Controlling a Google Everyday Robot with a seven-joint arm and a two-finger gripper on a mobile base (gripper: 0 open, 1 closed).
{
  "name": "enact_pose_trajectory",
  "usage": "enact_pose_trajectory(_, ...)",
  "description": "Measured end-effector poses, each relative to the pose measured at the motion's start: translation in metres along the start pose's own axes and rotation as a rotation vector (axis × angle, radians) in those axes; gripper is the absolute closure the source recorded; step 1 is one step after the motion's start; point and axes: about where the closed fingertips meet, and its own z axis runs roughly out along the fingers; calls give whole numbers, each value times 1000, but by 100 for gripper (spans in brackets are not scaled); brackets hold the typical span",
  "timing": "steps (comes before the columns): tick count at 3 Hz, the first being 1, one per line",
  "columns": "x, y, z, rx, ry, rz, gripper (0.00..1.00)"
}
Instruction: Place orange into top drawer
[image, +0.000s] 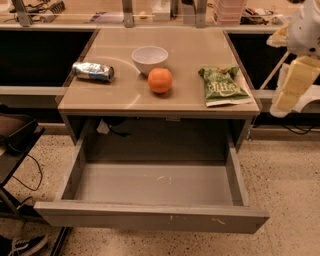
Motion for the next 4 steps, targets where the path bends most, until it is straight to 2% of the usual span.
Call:
enact_pose_trajectory(1, -6, -71, 26, 39, -7, -4, 0)
enact_pose_trajectory(2, -17, -124, 62, 42, -64, 16, 0)
enact_pose_trajectory(3, -43, -163, 80, 73, -201, 54, 0)
enact_pose_trajectory(4, -89, -188, 68, 120, -322, 51, 0)
